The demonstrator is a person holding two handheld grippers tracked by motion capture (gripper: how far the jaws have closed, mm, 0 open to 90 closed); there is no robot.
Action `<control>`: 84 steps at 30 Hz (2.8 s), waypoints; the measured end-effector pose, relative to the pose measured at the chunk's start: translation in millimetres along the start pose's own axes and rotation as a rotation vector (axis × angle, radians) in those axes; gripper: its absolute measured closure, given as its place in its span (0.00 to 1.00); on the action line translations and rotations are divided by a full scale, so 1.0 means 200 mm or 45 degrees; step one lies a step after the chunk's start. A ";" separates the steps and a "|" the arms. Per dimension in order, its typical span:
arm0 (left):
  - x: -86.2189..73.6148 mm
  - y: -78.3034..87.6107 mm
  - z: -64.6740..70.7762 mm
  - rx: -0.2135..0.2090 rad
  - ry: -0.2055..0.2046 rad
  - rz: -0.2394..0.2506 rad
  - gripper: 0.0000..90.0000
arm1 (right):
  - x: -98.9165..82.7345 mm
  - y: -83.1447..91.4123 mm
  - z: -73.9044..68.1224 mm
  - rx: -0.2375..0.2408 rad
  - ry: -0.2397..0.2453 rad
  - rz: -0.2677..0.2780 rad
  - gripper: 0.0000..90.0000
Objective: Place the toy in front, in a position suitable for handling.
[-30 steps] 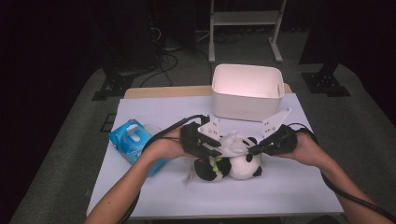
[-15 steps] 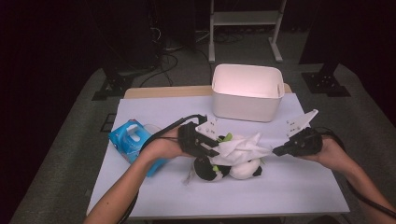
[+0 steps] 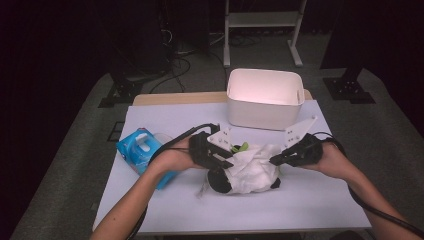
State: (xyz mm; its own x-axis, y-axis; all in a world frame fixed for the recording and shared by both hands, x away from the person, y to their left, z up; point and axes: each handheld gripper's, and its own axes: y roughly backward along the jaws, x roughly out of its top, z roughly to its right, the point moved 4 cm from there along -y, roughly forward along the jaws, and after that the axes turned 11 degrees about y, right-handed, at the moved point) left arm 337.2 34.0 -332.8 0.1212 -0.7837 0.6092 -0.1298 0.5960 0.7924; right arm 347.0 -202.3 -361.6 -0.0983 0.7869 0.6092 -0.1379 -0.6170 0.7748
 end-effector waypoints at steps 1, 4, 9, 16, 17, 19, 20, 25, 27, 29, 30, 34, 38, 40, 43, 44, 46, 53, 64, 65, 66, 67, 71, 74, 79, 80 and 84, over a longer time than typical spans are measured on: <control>-0.01 0.01 0.00 0.002 0.002 -0.004 0.75 | 0.03 -0.02 0.01 -0.004 0.007 -0.001 0.97; -0.04 0.01 -0.01 0.004 0.012 0.001 0.74 | 0.08 -0.08 0.04 -0.009 0.024 -0.046 0.87; -0.09 0.02 -0.02 0.003 0.029 -0.004 0.74 | 0.09 -0.13 0.12 -0.007 -0.002 -0.060 0.73; -0.12 0.02 -0.02 0.006 0.039 0.003 0.73 | 0.09 -0.18 0.15 0.028 -0.044 -0.082 0.67; -0.12 0.02 -0.02 0.007 0.040 0.005 0.73 | 0.09 -0.18 0.15 0.026 -0.046 -0.086 0.68; -0.12 0.03 -0.02 0.015 0.041 0.003 0.72 | 0.08 -0.19 0.14 0.027 -0.044 -0.102 0.73; -0.12 0.03 -0.02 0.013 0.043 0.003 0.71 | 0.08 -0.20 0.14 0.028 -0.041 -0.110 0.76; -0.13 0.00 0.00 0.000 0.049 -0.030 0.67 | 0.05 -0.20 0.12 0.042 -0.026 -0.115 0.89; -0.14 -0.01 0.01 0.001 0.052 -0.037 0.68 | 0.04 -0.19 0.11 0.040 -0.021 -0.108 0.92; -0.15 -0.01 0.01 -0.002 0.062 -0.030 0.68 | 0.04 -0.17 0.10 0.039 -0.018 -0.105 0.95; -0.16 -0.01 0.00 -0.005 0.065 -0.038 0.69 | 0.03 -0.17 0.10 0.035 -0.019 -0.108 0.96; -0.17 -0.01 0.00 -0.012 0.078 -0.033 0.69 | -0.02 -0.13 0.09 0.018 -0.022 -0.165 0.97; -0.17 -0.01 0.00 -0.024 0.087 -0.029 0.69 | -0.11 -0.10 0.09 0.006 -0.061 -0.214 0.97; -0.16 -0.02 0.00 -0.030 0.085 -0.036 0.69 | -0.14 -0.09 0.09 -0.006 -0.087 -0.214 0.97; -0.16 -0.02 0.01 -0.038 0.086 -0.046 0.69 | -0.13 -0.09 0.11 -0.016 -0.101 -0.154 0.97; -0.15 -0.02 0.02 -0.038 0.077 -0.058 0.69 | -0.12 -0.09 0.11 -0.017 -0.106 -0.126 0.97; -0.13 -0.03 0.03 -0.026 0.063 -0.068 0.69 | -0.09 -0.11 0.12 0.000 -0.114 -0.070 0.97; -0.03 -0.05 -0.01 0.030 0.072 -0.039 0.69 | -0.07 -0.17 0.06 0.067 -0.077 -0.075 0.97; 0.12 -0.22 0.00 0.045 0.056 -0.070 0.69 | -0.08 -0.15 -0.02 0.060 -0.059 -0.045 0.97; 0.13 -0.24 0.00 0.033 0.060 -0.072 0.70 | -0.08 -0.15 -0.02 0.054 -0.059 -0.038 0.97; 0.13 -0.25 0.01 0.022 0.056 -0.076 0.73 | -0.09 -0.14 -0.02 0.054 -0.063 -0.032 0.97; 0.14 -0.26 0.01 0.019 0.043 -0.075 0.78 | -0.09 -0.14 -0.02 0.050 -0.066 -0.024 0.97; 0.18 -0.26 0.04 0.027 -0.028 -0.041 0.85 | -0.11 -0.10 -0.03 0.033 -0.070 -0.024 0.97; 0.22 -0.23 0.04 0.014 -0.038 0.005 0.86 | -0.11 -0.06 -0.04 0.015 -0.060 -0.028 0.97; 0.31 -0.19 0.09 -0.017 -0.099 0.060 0.85 | -0.09 0.03 -0.08 -0.013 -0.031 -0.028 0.97; 0.32 -0.18 0.10 -0.035 -0.105 0.071 0.85 | -0.09 0.05 -0.10 -0.018 -0.017 -0.038 0.97; 0.35 -0.15 0.15 -0.080 -0.120 0.114 0.85 | -0.07 0.12 -0.18 -0.027 0.015 -0.062 0.97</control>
State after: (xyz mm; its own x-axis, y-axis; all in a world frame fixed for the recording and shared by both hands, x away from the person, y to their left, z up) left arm 320.6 -44.0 -315.7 0.0184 -0.7381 0.6745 -0.0734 0.6718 0.7371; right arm 310.1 -228.3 -357.5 -0.1023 0.8161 0.5688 -0.1637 -0.5778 0.7996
